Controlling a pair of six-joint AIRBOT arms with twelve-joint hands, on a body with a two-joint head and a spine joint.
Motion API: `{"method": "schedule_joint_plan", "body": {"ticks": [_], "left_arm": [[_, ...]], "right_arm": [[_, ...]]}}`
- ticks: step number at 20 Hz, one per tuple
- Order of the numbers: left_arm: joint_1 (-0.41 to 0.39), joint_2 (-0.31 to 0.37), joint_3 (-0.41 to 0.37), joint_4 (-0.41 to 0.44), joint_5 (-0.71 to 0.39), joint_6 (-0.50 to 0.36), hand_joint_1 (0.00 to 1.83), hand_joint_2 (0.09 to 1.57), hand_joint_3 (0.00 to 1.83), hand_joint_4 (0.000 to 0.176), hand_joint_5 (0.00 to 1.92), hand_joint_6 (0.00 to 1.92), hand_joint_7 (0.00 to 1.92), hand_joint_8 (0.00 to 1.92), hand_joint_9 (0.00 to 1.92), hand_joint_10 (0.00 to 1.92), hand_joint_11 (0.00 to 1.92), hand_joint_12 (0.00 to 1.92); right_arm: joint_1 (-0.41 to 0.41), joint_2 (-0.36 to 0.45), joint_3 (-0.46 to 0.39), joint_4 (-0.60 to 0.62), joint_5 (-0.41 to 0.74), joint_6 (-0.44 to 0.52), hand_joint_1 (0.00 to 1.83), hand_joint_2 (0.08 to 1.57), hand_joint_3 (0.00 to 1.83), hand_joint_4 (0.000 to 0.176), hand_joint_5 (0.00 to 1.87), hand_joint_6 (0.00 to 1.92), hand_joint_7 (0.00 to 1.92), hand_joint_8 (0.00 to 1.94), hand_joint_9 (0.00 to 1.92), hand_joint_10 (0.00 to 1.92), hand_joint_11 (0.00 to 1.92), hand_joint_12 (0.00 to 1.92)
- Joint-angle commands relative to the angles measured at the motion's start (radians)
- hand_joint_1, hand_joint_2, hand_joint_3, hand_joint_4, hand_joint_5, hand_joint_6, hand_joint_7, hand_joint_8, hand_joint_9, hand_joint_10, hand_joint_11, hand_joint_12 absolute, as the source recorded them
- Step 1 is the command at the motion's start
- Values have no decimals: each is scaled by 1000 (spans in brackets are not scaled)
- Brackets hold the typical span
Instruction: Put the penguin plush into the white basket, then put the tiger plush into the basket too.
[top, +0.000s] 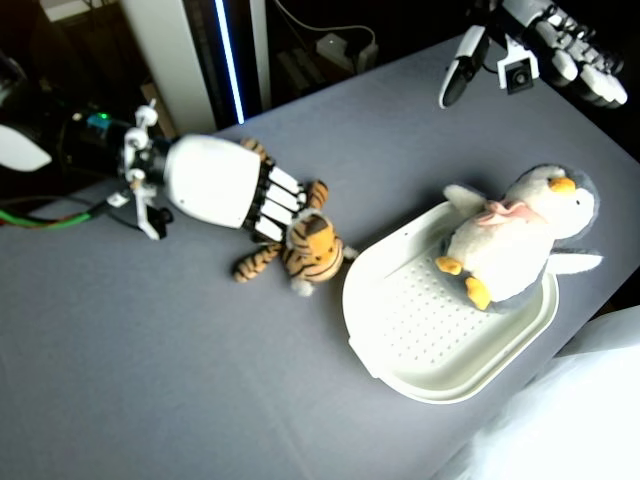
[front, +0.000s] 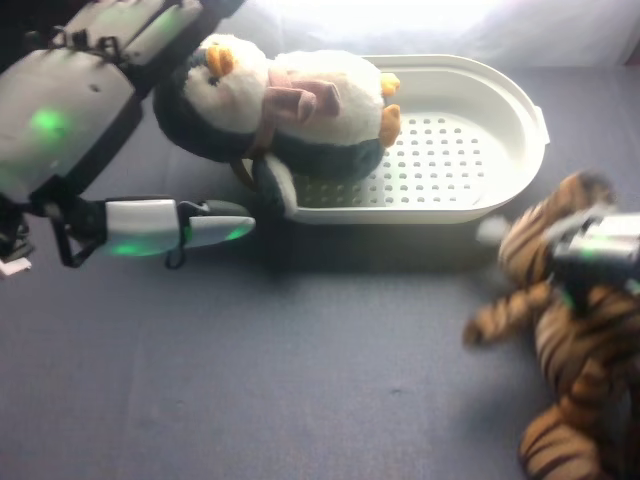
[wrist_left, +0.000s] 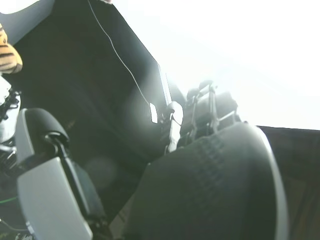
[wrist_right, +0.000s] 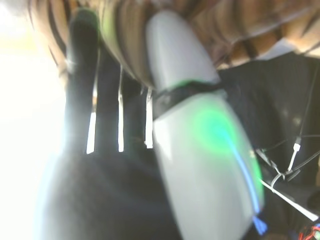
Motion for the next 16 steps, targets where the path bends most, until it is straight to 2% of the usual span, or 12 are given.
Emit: {"method": "schedule_joint_plan", "body": {"ticks": [1, 2, 3, 5, 7, 10, 11, 12, 13, 14, 15, 16], "left_arm": [[-8, 4, -7, 12, -174, -4, 843, 773, 0, 168, 0, 0, 0, 0, 0, 0, 0, 0], [-2, 1, -10, 10, -195, -4, 823, 772, 0, 174, 0, 0, 0, 0, 0, 0, 0, 0], [-1, -4, -11, 10, -208, -4, 843, 776, 0, 176, 0, 0, 0, 0, 0, 0, 0, 0], [-4, -12, -8, 10, -207, -6, 797, 775, 0, 176, 0, 0, 0, 0, 0, 0, 0, 0], [-4, -13, -6, 7, -200, -7, 788, 770, 0, 176, 0, 0, 0, 0, 0, 0, 0, 0], [10, -11, -7, 3, -208, -22, 808, 763, 0, 176, 0, 0, 0, 0, 0, 0, 0, 0], [12, -11, -8, 3, -210, -22, 800, 753, 0, 176, 0, 0, 0, 0, 0, 0, 0, 0], [14, -11, -8, 3, -212, -22, 816, 751, 0, 176, 0, 0, 0, 0, 0, 0, 0, 0], [14, -11, -9, 5, -213, -22, 814, 746, 0, 176, 0, 0, 0, 0, 0, 0, 0, 0], [14, -11, -9, 5, -216, -22, 791, 750, 0, 176, 0, 0, 0, 0, 0, 0, 0, 0], [14, -11, -11, 5, -221, -22, 800, 760, 0, 176, 0, 0, 0, 0, 0, 0, 0, 0], [19, -10, -12, 5, -227, -23, 828, 763, 0, 176, 0, 0, 0, 0, 0, 0, 0, 0]], "right_arm": [[15, 18, -8, 54, 265, 0, 1446, 1325, 0, 0, 318, 1920, 484, 1690, 551, 1804, 623, 1865], [15, 35, -14, 94, 340, -24, 1460, 1267, 0, 0, 472, 1870, 604, 1522, 640, 1684, 672, 1700], [18, 35, -13, 137, 402, -39, 1455, 1268, 0, 0, 528, 1891, 605, 1518, 622, 1693, 616, 1595], [71, 10, 9, 212, 447, -115, 1450, 1268, 0, 0, 573, 1693, 612, 1557, 607, 1617, 540, 1522], [185, -51, 77, 222, 354, -136, 1169, 1304, 0, 0, 680, 1609, 614, 1473, 560, 1549, 565, 1641], [349, -171, 212, 221, 136, -136, 1318, 1258, 0, 0, 661, 1294, 685, 1496, 633, 1699, 696, 1770], [374, -196, 242, 221, 90, -136, 1332, 1248, 0, 0, 801, 1243, 618, 1518, 653, 1608, 595, 1726], [395, -218, 269, 221, 38, -136, 1208, 1259, 2, 0, 802, 1357, 600, 1461, 478, 1106, 311, 1477], [412, -236, 296, 222, -5, -136, 1374, 1098, 0, 0, 639, 695, 530, 705, 466, 687, 242, 1198], [416, -240, 302, 223, -16, -136, 1355, 1044, 0, 0, 504, 219, 456, 229, 392, 290, 141, 991], [416, -239, 302, 229, -15, -136, 1189, 1061, 3, 45, 319, 49, 313, 59, 245, 109, 27, 757], [416, -236, 295, 233, -3, -136, 1101, 1080, 5, 54, 234, 9, 223, 13, 168, 35, 5, 521]]}}
